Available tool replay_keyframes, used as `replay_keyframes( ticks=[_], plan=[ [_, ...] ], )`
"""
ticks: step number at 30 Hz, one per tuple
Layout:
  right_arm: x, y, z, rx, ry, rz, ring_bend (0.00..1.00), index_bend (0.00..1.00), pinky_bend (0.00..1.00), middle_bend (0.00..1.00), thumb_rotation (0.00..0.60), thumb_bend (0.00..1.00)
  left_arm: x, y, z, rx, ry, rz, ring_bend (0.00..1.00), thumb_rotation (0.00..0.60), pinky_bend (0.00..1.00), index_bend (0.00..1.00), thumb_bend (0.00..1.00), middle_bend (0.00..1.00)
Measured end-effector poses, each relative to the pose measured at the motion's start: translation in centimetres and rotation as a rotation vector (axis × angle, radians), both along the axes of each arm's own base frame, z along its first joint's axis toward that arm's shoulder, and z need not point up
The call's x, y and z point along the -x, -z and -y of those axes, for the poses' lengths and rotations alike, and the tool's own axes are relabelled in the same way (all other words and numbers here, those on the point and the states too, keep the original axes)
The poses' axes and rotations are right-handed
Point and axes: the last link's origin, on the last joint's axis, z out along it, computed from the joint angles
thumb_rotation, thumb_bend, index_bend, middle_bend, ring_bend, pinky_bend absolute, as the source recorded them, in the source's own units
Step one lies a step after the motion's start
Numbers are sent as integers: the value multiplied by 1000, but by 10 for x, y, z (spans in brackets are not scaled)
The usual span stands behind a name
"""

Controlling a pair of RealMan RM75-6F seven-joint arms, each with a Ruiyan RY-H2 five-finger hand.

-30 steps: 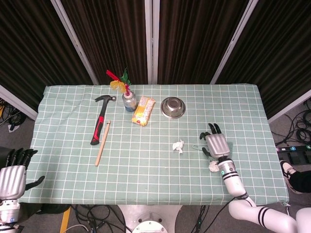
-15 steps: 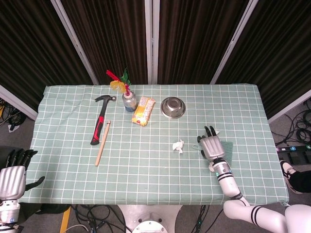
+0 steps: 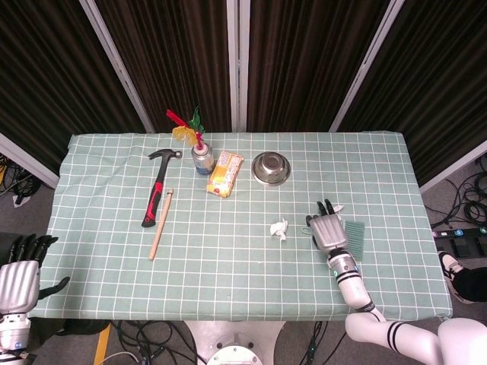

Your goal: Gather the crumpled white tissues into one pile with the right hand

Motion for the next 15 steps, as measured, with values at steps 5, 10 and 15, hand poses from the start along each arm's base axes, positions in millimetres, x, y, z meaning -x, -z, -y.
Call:
replay_keyframes(
  ticks=[5,10,15],
  plan=[
    [-1,-4,0,13,-7,28,179,541,16,581,600,344,0,0,-1,-1,0,0,92,600,68,195,115,169],
    [-3,-22,0,35,-28,97,185,558,46,595,600,350,0,-1,-1,-6,-2,0,92,600,68,195,115,169],
    [2,-62,3,66,-61,188,186,564,74,599,600,350,-1,-2,2,-13,-6,-5,92,600,68,195,116,169]
  ],
)
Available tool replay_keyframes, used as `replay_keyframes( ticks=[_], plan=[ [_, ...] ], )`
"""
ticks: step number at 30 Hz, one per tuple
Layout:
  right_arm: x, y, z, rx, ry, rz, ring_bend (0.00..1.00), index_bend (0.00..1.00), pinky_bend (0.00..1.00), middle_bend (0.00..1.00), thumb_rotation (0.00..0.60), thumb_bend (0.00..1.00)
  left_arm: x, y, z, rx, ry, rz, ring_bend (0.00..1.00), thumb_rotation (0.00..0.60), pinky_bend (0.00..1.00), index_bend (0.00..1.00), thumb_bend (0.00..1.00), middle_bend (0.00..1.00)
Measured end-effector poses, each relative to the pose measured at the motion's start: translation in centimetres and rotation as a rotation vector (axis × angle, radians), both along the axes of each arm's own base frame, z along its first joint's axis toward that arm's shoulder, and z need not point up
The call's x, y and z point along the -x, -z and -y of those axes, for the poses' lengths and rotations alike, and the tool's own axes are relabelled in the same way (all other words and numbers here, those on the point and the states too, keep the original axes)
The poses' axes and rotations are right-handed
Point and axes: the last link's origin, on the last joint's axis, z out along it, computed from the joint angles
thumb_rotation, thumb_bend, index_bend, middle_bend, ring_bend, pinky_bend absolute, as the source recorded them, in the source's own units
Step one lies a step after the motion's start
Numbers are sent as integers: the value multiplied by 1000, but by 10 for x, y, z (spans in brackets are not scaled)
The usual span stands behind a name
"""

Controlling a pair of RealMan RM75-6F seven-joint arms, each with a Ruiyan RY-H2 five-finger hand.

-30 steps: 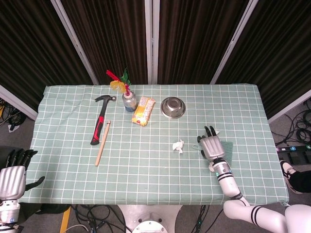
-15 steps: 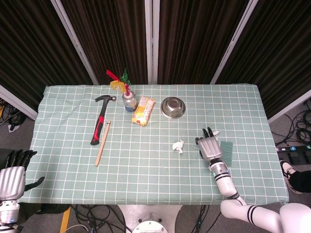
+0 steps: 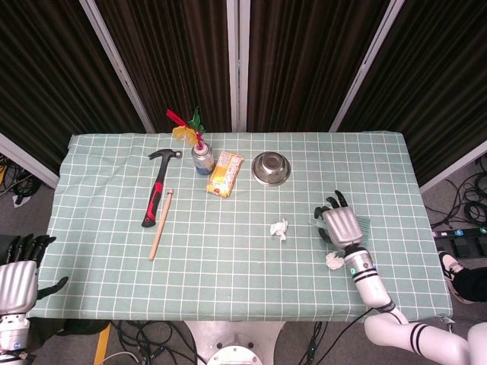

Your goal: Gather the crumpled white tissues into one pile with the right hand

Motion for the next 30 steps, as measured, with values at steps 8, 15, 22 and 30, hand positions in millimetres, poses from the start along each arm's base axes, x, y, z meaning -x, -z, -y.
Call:
replay_keyframes(
  ticks=[8,15,22,30],
  plan=[
    [6,-45,12,-10,-45,201,186,575,88,591,600,359,-6,0,2,0,-2,-14,92,600,68,195,116,169],
    [20,-61,46,-52,-79,327,187,592,107,597,600,441,-11,-6,3,-10,-18,-33,92,600,68,196,115,169],
    [34,-53,80,-92,-112,298,187,593,113,597,600,469,-17,-9,2,-7,-26,-48,92,600,67,196,116,169],
    [15,-7,87,-202,-155,376,199,596,128,597,600,513,-19,-10,1,-2,-35,-54,92,600,68,195,116,169]
  ],
)
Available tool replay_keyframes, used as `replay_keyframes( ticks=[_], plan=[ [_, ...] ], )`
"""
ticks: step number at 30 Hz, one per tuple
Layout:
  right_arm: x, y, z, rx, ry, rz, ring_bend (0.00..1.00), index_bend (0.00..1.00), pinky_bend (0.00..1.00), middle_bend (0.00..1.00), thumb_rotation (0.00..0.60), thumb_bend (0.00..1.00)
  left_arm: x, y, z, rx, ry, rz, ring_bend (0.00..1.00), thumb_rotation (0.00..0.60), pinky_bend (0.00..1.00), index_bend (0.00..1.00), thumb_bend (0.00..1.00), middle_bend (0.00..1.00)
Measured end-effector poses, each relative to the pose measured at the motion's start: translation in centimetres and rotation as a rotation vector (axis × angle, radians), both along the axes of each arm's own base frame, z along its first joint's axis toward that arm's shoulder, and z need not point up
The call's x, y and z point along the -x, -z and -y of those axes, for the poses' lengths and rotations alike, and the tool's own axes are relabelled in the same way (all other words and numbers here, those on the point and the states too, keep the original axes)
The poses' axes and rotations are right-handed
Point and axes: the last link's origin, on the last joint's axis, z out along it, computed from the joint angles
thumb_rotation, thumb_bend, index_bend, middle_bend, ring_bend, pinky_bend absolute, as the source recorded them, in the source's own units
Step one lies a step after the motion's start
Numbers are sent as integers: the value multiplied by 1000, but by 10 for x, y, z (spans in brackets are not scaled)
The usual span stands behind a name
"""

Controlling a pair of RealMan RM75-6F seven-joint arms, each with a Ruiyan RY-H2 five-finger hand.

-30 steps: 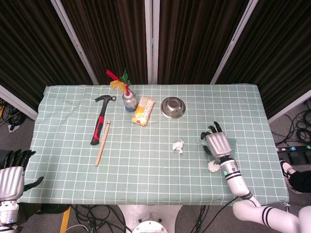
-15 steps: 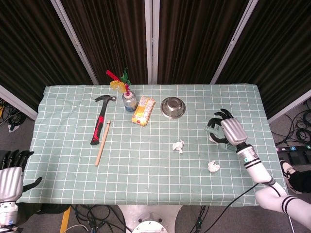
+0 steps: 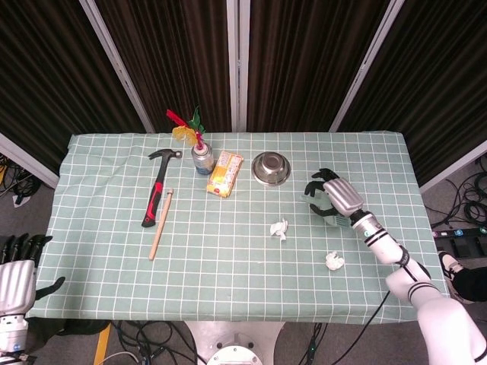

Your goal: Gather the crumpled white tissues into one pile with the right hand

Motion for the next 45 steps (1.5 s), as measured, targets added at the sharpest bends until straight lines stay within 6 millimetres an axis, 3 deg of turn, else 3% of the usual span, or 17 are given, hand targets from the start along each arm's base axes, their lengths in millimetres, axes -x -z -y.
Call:
replay_keyframes(
  ticks=[7,17,23,34,40,45],
  plan=[
    [-20,22,-11,-59,-43,135,199,595,144,597,600,513,0,1,0,5,0,4,92,600,68,195,115,169],
    [-70,50,-18,-102,-118,346,199,595,146,597,600,475,3,1,4,2,-10,12,92,600,68,195,115,169],
    [-82,52,-21,-92,-155,380,199,595,146,597,600,471,5,0,5,-2,-14,17,92,600,68,195,116,169],
    [-57,10,-42,22,-177,387,203,595,147,597,600,508,6,2,2,10,1,28,92,600,68,195,116,169],
    [-34,-12,-81,76,-102,367,204,596,124,597,600,547,5,4,-2,19,16,31,92,600,68,196,116,169],
    [-6,-28,-126,122,41,338,204,596,114,599,600,585,5,5,-3,33,21,57,92,600,68,195,115,169]
  ],
)
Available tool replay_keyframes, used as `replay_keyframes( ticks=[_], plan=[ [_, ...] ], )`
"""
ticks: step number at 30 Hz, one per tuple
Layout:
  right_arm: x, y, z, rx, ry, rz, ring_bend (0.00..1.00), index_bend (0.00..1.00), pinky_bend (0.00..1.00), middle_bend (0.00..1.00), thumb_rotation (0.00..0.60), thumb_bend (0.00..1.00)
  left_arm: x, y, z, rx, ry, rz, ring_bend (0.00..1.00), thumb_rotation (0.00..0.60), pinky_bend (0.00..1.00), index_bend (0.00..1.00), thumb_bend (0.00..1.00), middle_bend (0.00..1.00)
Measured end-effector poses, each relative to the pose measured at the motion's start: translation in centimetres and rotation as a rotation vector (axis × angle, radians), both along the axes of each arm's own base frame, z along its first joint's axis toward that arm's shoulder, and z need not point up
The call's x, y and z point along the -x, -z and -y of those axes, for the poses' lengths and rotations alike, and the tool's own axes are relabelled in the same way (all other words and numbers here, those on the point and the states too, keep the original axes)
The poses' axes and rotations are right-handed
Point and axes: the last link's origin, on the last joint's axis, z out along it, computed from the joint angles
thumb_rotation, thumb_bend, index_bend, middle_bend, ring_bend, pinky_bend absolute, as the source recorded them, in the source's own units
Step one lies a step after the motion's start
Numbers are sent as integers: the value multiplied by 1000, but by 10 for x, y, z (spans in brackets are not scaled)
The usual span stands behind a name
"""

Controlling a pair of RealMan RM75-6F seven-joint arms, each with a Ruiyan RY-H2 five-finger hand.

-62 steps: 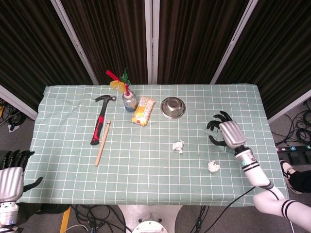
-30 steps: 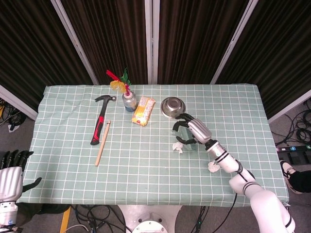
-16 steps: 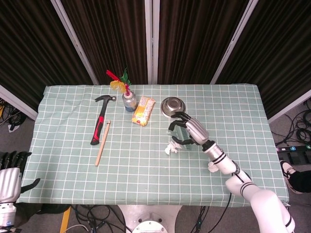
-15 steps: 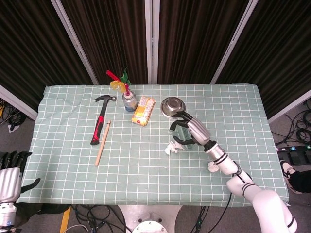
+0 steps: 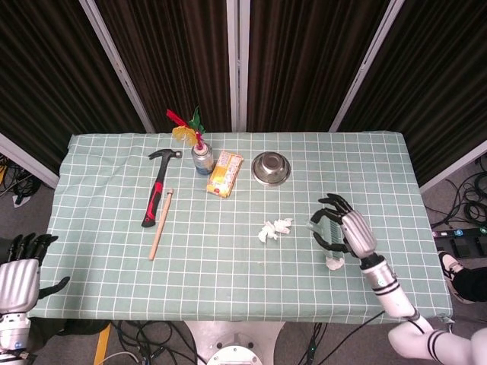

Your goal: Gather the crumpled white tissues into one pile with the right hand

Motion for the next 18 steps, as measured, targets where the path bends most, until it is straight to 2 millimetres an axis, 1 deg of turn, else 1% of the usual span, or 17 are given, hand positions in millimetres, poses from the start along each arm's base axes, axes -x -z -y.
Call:
replay_keyframes(
  ticks=[3,5,7,12,18],
  plan=[
    [18,-4,-24,5,89,-26,204,598,106,599,600,593,0,0,-1,5,4,6,92,600,68,195,116,170],
    [26,-3,-35,6,128,-41,204,600,96,599,600,598,-1,0,-1,7,6,11,92,600,68,195,115,169],
    [28,0,-41,9,146,-46,204,600,84,599,600,608,-1,1,-1,10,8,16,92,600,68,195,115,169],
    [23,16,-45,29,156,-50,207,601,70,604,600,628,-1,1,0,12,6,22,92,600,68,195,116,169],
    [5,43,-38,47,153,-63,213,600,58,607,600,636,-1,1,2,13,4,29,92,600,68,195,115,169]
  ],
)
